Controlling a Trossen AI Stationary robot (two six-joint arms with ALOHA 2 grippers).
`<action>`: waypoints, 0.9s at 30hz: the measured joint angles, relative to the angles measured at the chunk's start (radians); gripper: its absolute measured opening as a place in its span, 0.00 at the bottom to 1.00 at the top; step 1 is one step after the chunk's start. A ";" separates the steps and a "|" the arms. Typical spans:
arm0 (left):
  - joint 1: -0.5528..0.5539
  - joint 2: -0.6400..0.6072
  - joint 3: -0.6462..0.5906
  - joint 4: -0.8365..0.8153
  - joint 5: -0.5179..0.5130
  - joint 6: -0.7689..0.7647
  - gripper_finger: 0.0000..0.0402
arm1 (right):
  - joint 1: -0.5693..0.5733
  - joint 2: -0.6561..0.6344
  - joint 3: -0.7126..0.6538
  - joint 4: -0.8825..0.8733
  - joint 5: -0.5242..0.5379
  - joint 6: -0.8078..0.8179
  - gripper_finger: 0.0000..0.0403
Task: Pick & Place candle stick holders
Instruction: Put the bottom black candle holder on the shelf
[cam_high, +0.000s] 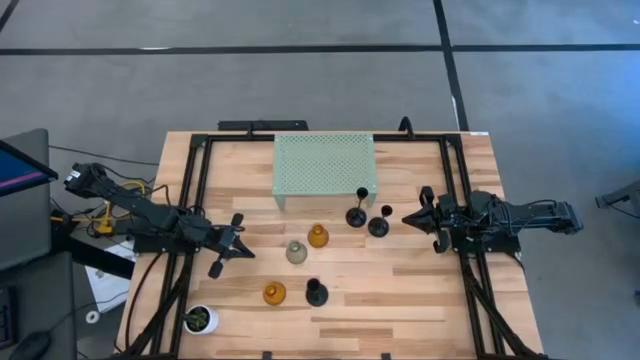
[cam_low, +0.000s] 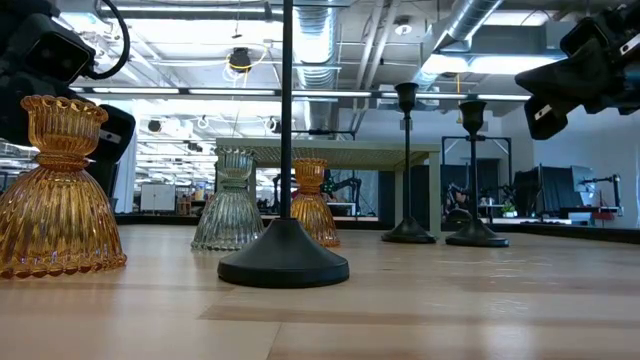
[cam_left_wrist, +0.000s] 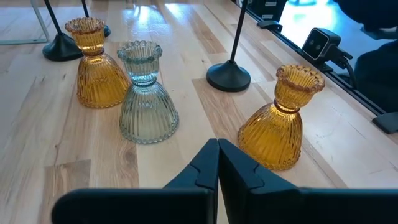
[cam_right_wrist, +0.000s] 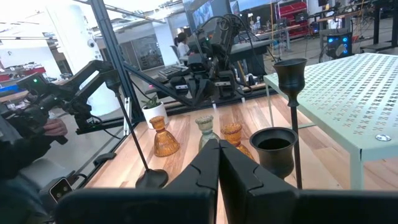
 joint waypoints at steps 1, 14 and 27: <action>0.000 0.000 0.000 0.001 0.000 0.000 0.02 | 0.000 0.000 0.000 0.000 0.000 0.000 0.00; 0.000 0.000 0.000 0.166 0.000 -0.004 0.02 | 0.000 0.000 0.000 0.000 0.000 0.000 0.00; 0.000 0.000 0.000 0.386 0.000 -0.051 0.02 | 0.000 0.000 0.000 0.001 0.000 0.000 0.00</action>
